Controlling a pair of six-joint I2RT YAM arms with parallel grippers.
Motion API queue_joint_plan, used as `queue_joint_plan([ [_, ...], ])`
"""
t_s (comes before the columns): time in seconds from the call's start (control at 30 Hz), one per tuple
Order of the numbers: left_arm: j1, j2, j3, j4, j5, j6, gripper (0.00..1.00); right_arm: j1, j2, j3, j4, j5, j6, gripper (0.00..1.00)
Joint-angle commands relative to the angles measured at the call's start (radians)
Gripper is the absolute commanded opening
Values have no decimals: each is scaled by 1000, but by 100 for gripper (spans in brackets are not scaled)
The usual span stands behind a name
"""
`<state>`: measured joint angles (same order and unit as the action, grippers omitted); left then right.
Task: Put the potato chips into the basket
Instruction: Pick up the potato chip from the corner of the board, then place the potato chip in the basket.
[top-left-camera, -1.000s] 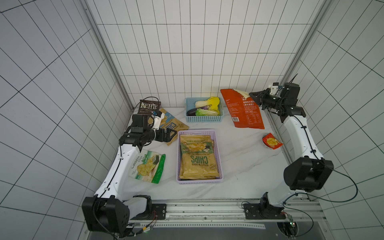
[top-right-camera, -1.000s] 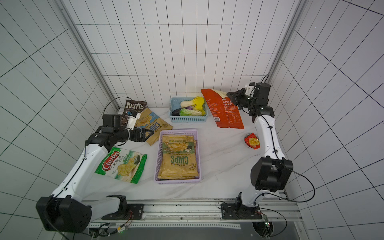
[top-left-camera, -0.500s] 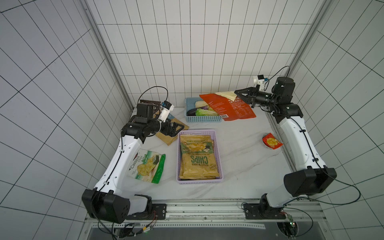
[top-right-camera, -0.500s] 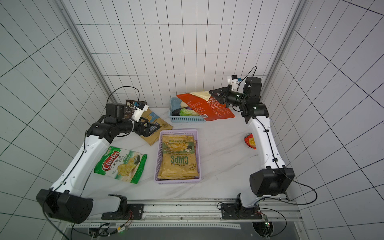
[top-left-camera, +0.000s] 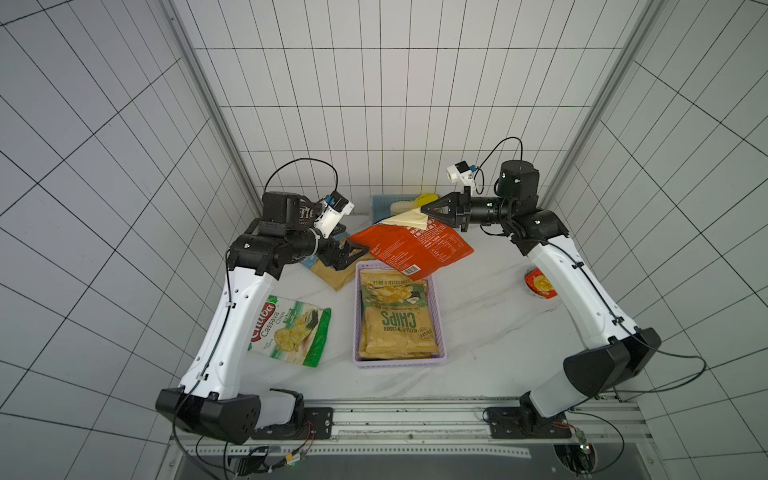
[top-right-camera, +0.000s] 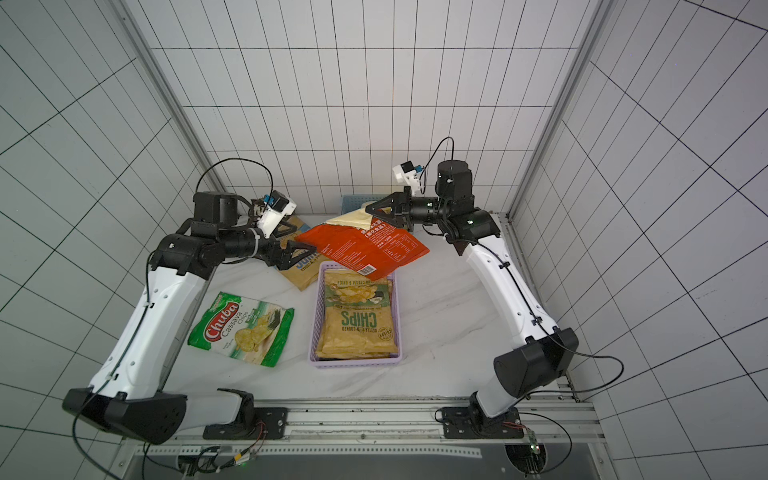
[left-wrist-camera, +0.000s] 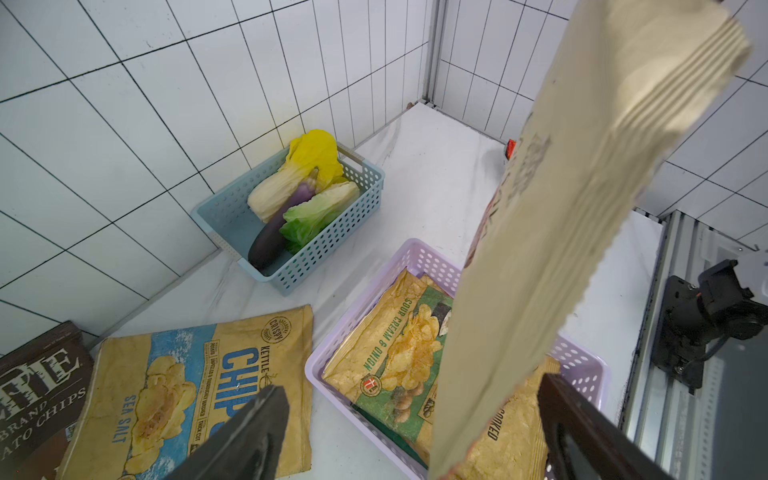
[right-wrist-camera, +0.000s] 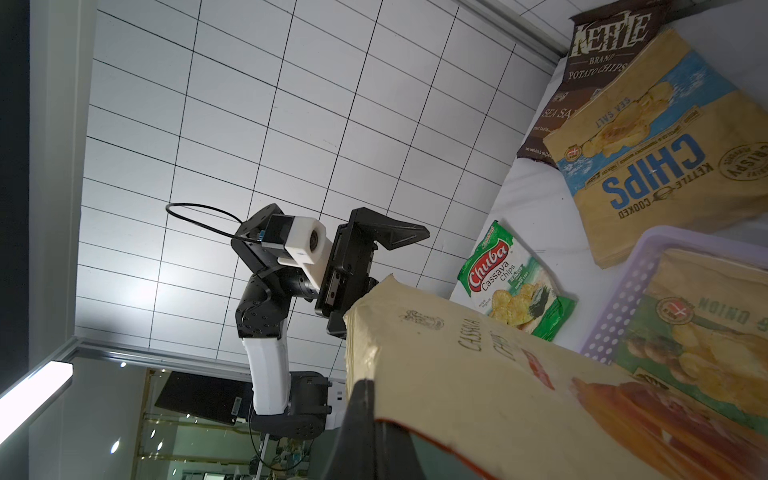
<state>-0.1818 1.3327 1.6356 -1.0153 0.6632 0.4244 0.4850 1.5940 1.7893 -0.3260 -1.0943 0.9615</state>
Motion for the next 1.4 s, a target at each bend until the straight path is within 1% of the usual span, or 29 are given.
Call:
queue_joint_plan([
  [0.0, -1, 12, 15, -60, 42, 55, 83, 29, 29, 21, 47, -27, -18, 0],
  [0.03, -1, 16, 19, -63, 41, 55, 78, 34, 35, 23, 49, -29, -17, 0],
  [0.07, -1, 20, 23, -68, 44, 56, 70, 38, 41, 28, 51, -30, -15, 0],
  [0.17, -1, 32, 39, -88, 50, 68, 42, 45, 58, 30, 71, -34, 1, 0],
  [0.3, -1, 46, 59, -84, 16, 66, 2, 49, 83, 4, 114, -19, 34, 0],
  [0.33, -2, 50, 63, -75, -1, 58, 0, 49, 88, -9, 130, -14, 42, 0],
  [0.4, -1, 61, 74, -36, -59, 30, 0, 47, 102, -30, 146, -2, 51, 0],
  [0.5, -1, 81, 93, 40, -172, -23, 0, 45, 118, -64, 176, 24, 74, 0],
  [0.6, -2, 110, 139, 69, -221, -49, 0, 46, 124, -119, 255, 40, 134, 0],
  [0.7, -1, 134, 175, 76, -219, -55, 0, 46, 122, -197, 368, 52, 204, 0],
  [0.8, -5, 154, 187, 81, -206, -53, 0, 44, 129, -253, 421, 59, 232, 0],
  [1.1, -37, 208, 182, 100, -197, -57, 0, 11, 172, -302, 453, 70, 237, 0],
  [1.37, -54, 209, 150, 139, -189, -68, 0, -29, 135, -337, 454, 66, 231, 0],
])
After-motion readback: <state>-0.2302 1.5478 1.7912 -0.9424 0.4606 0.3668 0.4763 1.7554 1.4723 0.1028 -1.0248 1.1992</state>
